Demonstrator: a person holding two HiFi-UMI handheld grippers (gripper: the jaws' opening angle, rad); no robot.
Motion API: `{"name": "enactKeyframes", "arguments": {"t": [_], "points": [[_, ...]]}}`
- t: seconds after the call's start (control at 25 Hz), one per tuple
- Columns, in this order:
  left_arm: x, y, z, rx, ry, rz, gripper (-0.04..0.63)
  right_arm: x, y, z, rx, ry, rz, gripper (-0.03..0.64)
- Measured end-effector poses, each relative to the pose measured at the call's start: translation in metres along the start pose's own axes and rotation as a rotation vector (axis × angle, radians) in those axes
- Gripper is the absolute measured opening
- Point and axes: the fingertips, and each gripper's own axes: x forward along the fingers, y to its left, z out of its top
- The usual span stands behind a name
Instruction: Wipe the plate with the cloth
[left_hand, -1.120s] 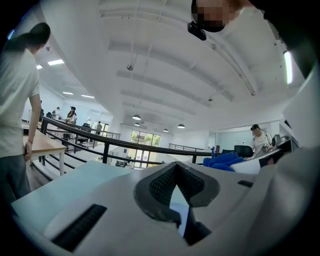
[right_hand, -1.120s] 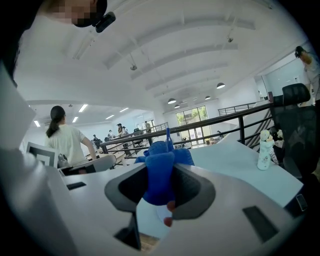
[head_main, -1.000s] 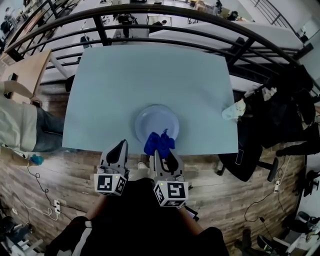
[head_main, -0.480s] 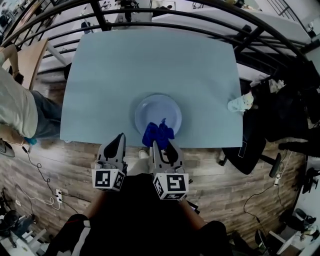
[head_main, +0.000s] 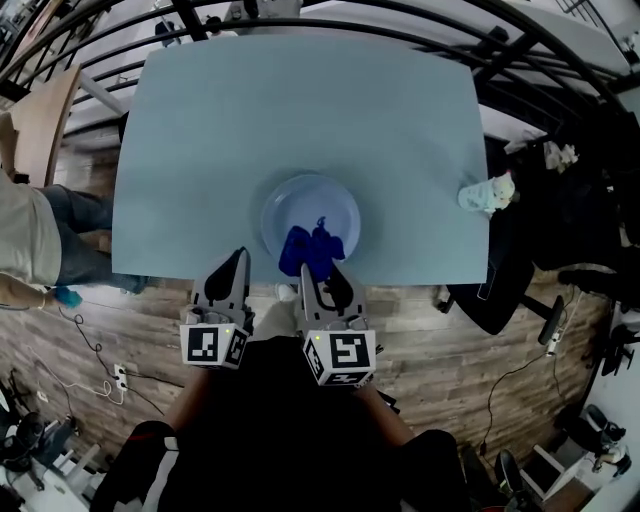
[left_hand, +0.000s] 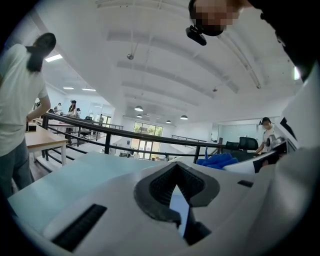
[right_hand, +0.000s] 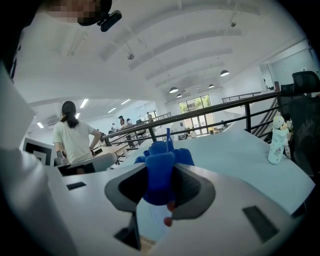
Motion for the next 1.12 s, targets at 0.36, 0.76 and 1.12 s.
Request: {"name": "enactKeyframes", "arguments": {"t": [0.36,0.76,1.12], "points": [[0.027,0.002,-0.014,-0.009,0.046,0.010,0.002,0.033,-0.020,-0.004,-0.009,0.048,0.006,0.118],[0.060,0.009,-0.025,-0.020,0.073,0.022,0.002,0.070,-0.041,-0.022,-0.018,0.124,0.006,0.118],[0.086,0.017,-0.039,-0.025,0.113,0.028,0.002,0.111,-0.050,-0.051,-0.041,0.226,0.026,0.118]]}}
